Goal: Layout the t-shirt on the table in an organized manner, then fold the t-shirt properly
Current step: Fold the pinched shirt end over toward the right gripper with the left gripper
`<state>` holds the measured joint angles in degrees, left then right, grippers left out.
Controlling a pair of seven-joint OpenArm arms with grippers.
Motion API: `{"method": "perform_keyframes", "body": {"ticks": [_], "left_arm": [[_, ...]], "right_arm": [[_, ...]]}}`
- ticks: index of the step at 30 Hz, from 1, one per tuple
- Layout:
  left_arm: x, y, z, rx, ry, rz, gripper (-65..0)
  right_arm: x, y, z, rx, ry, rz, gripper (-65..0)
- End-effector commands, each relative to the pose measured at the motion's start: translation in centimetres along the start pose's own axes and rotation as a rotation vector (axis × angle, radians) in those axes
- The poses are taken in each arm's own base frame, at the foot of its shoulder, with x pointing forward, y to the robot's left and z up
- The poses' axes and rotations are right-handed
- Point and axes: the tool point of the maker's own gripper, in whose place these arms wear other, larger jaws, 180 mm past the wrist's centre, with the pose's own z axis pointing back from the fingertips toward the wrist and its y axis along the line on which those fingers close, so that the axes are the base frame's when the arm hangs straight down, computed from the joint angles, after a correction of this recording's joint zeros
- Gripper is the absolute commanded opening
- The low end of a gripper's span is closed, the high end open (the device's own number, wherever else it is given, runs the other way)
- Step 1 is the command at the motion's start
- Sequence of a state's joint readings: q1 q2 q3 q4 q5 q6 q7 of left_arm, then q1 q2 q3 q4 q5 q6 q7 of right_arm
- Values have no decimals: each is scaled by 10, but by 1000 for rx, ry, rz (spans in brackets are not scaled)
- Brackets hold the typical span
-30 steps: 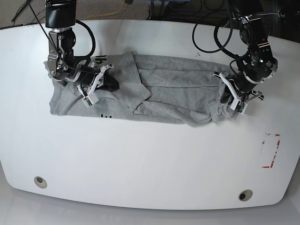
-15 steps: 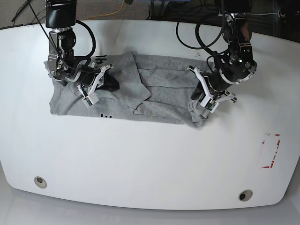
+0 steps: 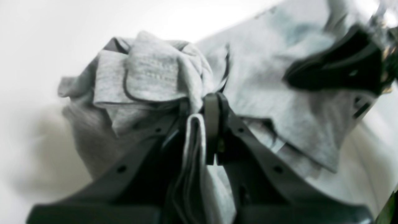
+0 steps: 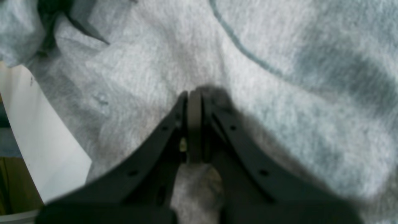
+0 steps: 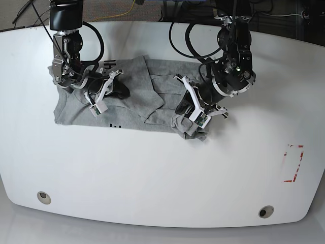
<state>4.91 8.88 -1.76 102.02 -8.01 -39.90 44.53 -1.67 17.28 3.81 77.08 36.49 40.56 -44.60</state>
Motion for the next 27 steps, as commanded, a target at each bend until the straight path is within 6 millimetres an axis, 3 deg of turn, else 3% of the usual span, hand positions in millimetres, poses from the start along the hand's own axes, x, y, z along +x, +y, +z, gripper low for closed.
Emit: {"method": "perform_keyframes", "body": {"ticks": [1,8,23,27], "left_arm": [[17,-11,-2,-32,-54,-22,-650],[23,-43,-11,-116,-54,-70,-650],[28,-65,-16,-175,-59,-107,-647],[30,-74,-18,-199,-59,-121,-589]], "right_arm": [[-13,-7,2,-33,75,16,-650],[-13,-7,2,-33,75,16,-650],[-6,0,-5,-18,57,15,-650],[-6,0,-5,-17,58,15,-650]]}}
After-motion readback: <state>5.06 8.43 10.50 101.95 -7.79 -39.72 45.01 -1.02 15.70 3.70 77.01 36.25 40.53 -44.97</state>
